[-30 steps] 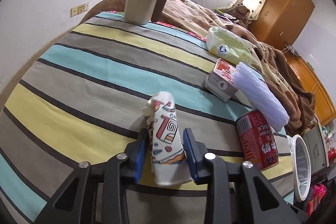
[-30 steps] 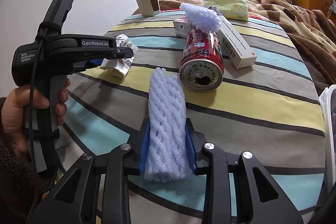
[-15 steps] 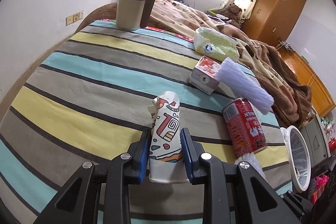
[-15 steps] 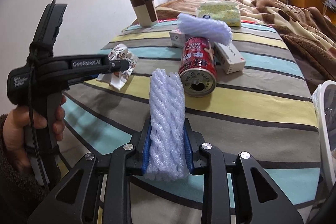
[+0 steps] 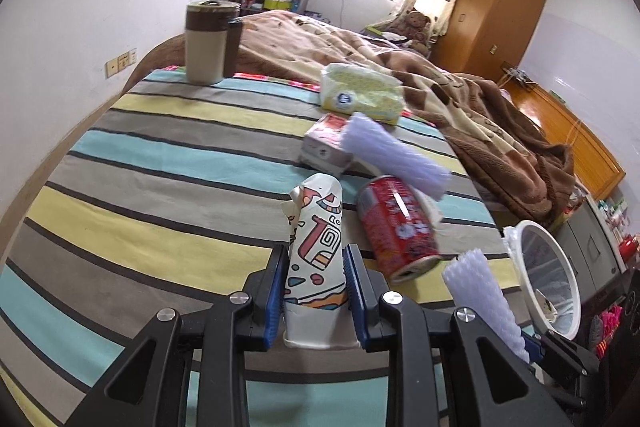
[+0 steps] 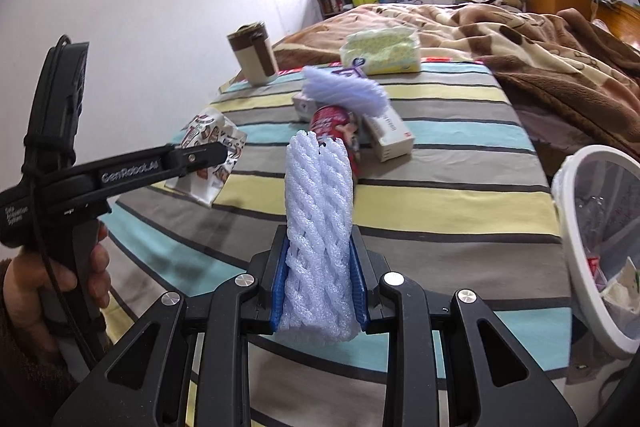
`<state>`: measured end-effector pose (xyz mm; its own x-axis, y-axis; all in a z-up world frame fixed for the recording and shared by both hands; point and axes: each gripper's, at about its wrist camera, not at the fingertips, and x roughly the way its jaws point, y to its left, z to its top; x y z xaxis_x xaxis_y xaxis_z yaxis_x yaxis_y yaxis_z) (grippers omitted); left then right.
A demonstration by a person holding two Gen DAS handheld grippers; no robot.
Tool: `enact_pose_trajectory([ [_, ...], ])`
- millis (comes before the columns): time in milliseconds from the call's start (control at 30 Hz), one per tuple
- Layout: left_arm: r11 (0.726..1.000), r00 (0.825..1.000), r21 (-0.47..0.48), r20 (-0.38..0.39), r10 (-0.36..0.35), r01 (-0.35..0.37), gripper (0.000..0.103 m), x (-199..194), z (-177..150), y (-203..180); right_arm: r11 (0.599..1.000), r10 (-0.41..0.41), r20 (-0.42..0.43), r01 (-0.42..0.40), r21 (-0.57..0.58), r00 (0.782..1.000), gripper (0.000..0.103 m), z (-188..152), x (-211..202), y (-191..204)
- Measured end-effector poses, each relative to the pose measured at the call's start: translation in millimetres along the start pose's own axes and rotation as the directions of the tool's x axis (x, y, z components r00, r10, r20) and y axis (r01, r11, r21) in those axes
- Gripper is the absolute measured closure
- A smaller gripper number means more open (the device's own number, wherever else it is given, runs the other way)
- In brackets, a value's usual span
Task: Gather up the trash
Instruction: 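Carry paper cup and foam sleeve over the white bin and open both tools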
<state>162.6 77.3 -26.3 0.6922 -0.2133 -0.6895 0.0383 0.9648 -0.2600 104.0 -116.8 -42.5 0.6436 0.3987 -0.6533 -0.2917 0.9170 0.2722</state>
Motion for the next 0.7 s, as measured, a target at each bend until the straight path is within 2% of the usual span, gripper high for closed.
enact_pose_trajectory([
  [700,0.988,0.996,0.122,0.013,-0.093,0.091,0.074,-18,-12,-79,0.992,-0.08,0.088,0.071,0.102,0.993,0.075,0,-41,-46],
])
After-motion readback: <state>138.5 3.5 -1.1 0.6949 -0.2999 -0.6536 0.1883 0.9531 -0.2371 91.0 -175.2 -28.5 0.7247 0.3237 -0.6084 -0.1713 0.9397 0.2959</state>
